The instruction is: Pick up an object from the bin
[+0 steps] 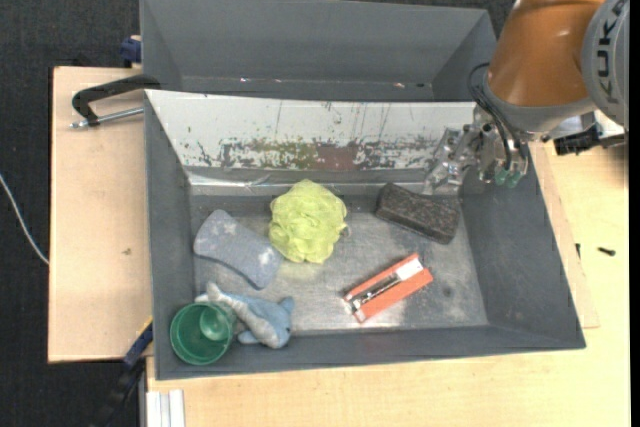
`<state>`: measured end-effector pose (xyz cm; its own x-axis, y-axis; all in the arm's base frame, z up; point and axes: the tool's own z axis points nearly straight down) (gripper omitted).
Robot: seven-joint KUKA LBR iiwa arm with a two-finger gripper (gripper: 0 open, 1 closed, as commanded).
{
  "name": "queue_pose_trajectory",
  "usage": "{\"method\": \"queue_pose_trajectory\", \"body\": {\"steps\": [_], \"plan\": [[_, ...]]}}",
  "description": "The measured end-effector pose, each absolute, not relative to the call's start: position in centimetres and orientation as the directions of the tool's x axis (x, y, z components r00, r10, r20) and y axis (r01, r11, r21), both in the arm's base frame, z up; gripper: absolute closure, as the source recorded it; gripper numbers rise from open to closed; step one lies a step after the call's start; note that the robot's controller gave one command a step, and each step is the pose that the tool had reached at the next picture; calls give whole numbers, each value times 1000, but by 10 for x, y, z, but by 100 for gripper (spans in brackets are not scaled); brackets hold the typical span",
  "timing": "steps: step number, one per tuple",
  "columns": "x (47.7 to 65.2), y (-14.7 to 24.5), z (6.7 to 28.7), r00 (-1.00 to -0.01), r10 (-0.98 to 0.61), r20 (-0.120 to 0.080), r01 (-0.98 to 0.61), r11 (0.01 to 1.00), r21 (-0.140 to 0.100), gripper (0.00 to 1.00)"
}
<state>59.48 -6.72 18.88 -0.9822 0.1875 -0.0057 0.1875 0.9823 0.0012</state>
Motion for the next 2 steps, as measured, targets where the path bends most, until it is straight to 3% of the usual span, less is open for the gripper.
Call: {"method": "queue_pose_trajectory", "body": {"steps": [1,2], "plan": [[595,-67,189,-982,188,-5,188,982,1,0],[595,-67,189,-982,188,-5,188,982,1,0]]}}
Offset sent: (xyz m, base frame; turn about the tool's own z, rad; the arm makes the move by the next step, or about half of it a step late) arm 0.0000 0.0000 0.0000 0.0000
